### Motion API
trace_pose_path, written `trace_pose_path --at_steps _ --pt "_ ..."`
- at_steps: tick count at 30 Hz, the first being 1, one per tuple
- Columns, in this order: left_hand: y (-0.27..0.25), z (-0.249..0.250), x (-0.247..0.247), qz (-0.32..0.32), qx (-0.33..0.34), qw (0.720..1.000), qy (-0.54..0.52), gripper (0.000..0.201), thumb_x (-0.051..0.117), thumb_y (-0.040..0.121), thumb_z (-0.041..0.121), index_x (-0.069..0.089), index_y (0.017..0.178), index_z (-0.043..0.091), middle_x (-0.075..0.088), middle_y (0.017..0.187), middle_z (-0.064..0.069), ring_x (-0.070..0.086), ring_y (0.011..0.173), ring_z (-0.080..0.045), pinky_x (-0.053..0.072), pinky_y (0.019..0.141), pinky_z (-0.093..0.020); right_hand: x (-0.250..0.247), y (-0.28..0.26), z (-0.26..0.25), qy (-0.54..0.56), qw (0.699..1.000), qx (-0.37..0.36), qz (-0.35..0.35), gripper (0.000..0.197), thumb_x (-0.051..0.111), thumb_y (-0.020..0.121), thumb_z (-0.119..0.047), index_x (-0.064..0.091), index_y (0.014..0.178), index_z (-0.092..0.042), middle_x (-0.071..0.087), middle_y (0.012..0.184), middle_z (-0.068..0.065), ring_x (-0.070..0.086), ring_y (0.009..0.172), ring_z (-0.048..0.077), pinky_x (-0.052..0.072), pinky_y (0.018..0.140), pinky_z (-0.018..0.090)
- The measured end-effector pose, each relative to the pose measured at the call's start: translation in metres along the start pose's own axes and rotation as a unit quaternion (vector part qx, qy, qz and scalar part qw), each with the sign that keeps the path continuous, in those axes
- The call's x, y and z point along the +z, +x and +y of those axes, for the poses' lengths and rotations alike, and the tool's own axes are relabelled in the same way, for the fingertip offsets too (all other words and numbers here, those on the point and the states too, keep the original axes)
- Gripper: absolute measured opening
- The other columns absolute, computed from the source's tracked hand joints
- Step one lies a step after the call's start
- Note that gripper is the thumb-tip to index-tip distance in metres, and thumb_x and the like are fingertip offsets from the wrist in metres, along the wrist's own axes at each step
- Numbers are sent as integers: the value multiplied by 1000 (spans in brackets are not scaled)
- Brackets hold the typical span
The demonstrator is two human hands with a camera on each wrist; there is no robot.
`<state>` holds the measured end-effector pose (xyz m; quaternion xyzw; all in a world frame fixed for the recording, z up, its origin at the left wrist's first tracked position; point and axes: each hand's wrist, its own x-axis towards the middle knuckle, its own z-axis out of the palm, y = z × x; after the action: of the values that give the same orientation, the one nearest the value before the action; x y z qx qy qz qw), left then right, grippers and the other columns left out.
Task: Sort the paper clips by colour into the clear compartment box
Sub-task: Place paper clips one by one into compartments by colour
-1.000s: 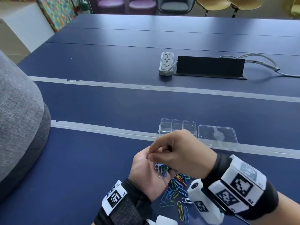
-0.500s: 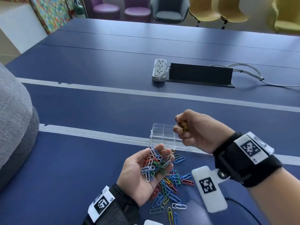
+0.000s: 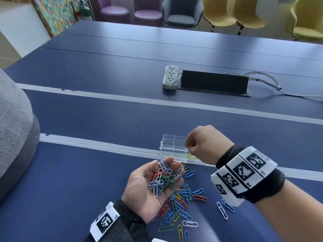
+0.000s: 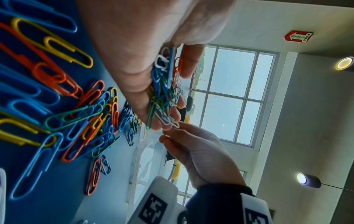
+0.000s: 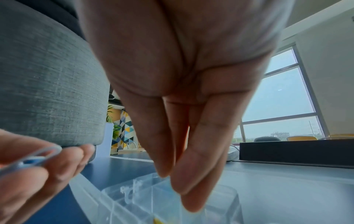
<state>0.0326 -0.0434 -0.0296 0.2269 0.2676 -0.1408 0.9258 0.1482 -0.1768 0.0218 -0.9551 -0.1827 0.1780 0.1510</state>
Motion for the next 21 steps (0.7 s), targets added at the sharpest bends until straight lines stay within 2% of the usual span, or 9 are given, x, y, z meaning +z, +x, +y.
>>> trace_pose_path --at_steps 4,6,8,10,12,14,16,19,21 --pt "-1 1 -1 3 1 1000 -5 39 51 76 22 72 94 -5 69 100 -24 68 88 -38 52 83 -47 -10 -4 2 14 999 -19 28 24 53 80 -7 73 86 -18 72 90 3 65 84 22 52 79 28" --pt "-1 1 -2 -1 -2 1000 -11 39 50 77 22 72 95 -6 69 100 -24 69 87 -38 52 83 -48 -18 -8 4 32 998 -30 50 25 52 81 -7 74 87 -17 70 77 -4 63 76 17 50 75 23" --pt "-2 1 -2 -6 -7 1000 -16 41 49 79 22 70 100 -7 68 103 -25 69 87 -38 51 82 -49 -25 -16 5 72 994 -48 60 24 53 81 -7 73 87 -18 60 61 -16 61 63 8 49 70 19" --pt "-2 0 -2 -10 -14 1000 -21 44 48 81 22 66 108 -9 67 109 -26 68 90 -40 50 83 -50 -27 -26 2 113 989 -75 52 22 56 81 -7 73 86 -21 55 52 -20 57 51 -2 49 65 14" --pt "-1 0 -2 -12 -18 1000 -19 45 46 83 22 64 111 -9 65 114 -26 67 95 -40 50 85 -50 -23 -36 -2 121 987 -103 39 20 60 81 -10 74 85 -23 54 50 -22 55 51 -9 46 62 7" --pt "1 -1 -2 -17 -19 1000 -15 46 46 84 23 64 112 -8 65 114 -26 66 97 -40 49 88 -50 -14 -42 -5 105 986 -129 29 17 63 80 -14 74 85 -26 62 59 -18 56 57 -7 45 64 8" --pt "1 -2 -1 -24 -19 999 -11 45 46 83 24 67 108 -8 67 110 -26 67 95 -39 49 89 -50 -6 -42 -7 107 984 -138 26 15 63 81 -20 72 90 -27 69 73 -10 59 64 1 48 69 17" --pt "1 -4 2 -27 -15 1000 1 42 46 84 24 72 90 -8 69 96 -25 69 82 -36 49 89 -50 3 -38 -12 67 989 -134 16 23 59 86 -38 67 106 -31 62 89 -6 56 79 10 44 76 25" --pt "0 -5 4 -19 -15 1000 7 40 47 84 24 71 86 -8 67 89 -24 67 76 -35 49 87 -52 8 -34 -17 20 991 -130 -16 29 56 86 -46 63 112 -36 54 97 -2 54 90 15 41 79 26"
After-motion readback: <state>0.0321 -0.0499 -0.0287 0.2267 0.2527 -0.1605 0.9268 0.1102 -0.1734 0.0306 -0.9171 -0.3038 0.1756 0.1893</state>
